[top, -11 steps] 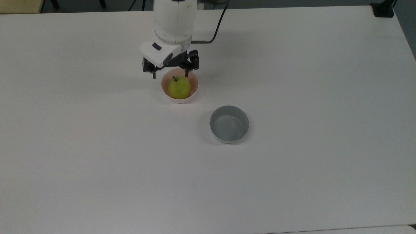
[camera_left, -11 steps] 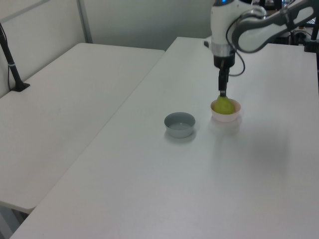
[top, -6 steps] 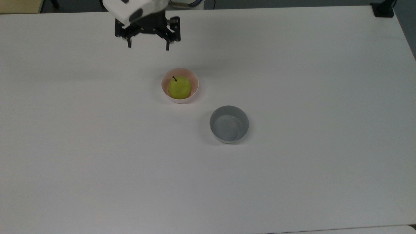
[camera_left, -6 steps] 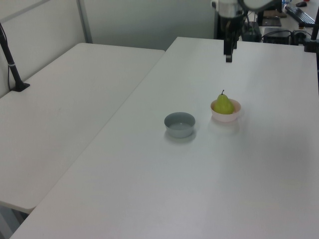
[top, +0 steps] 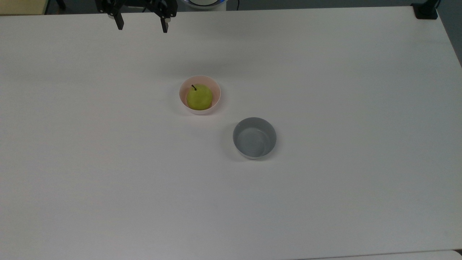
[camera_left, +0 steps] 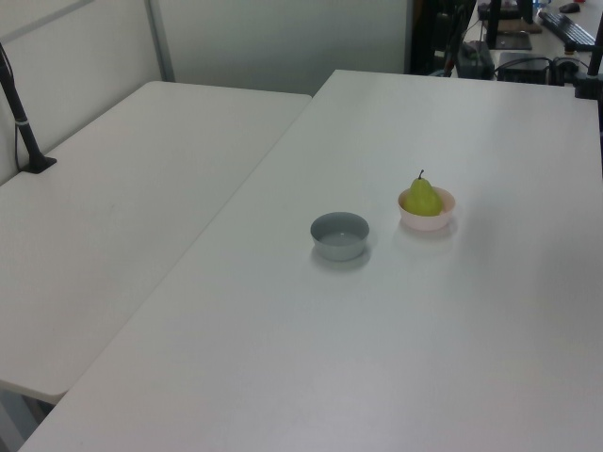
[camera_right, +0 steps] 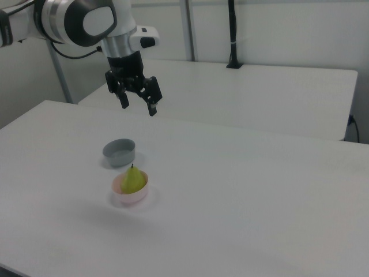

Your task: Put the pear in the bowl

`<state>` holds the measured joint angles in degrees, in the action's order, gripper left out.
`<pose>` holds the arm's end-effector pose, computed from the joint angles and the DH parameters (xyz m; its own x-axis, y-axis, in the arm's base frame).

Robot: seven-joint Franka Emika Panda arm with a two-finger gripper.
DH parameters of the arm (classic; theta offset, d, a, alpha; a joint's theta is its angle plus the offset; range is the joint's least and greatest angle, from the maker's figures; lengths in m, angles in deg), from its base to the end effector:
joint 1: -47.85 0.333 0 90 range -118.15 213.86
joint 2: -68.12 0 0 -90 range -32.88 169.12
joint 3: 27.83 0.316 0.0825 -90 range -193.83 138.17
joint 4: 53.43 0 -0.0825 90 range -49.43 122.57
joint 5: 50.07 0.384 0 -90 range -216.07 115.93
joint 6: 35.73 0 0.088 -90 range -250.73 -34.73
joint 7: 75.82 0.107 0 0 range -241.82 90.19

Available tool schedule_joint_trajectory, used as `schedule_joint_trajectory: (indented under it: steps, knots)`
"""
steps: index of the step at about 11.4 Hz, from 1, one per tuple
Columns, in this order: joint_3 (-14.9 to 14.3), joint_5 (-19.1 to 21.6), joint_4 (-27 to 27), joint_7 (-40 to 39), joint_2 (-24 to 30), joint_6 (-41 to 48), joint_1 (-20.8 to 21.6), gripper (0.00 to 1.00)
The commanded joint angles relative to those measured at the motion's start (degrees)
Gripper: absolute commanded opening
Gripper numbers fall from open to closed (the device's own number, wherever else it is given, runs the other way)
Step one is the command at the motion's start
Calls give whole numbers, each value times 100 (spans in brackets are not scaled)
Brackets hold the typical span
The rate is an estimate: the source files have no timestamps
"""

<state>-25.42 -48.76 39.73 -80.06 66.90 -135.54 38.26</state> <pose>0.5718 -0.0702 0.6019 0.9939 -0.0547 0.0961 -0.0534 -0.9984 -0.0166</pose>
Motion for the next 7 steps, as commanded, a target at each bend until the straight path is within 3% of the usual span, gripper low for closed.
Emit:
schedule_joint_trajectory:
  steps: [1, 7]
  knots:
    - [-48, 423, -96, -121, -10, 58, -52, 100]
    - [-30, 370, -96, -199, -1, 67, 1, 100]
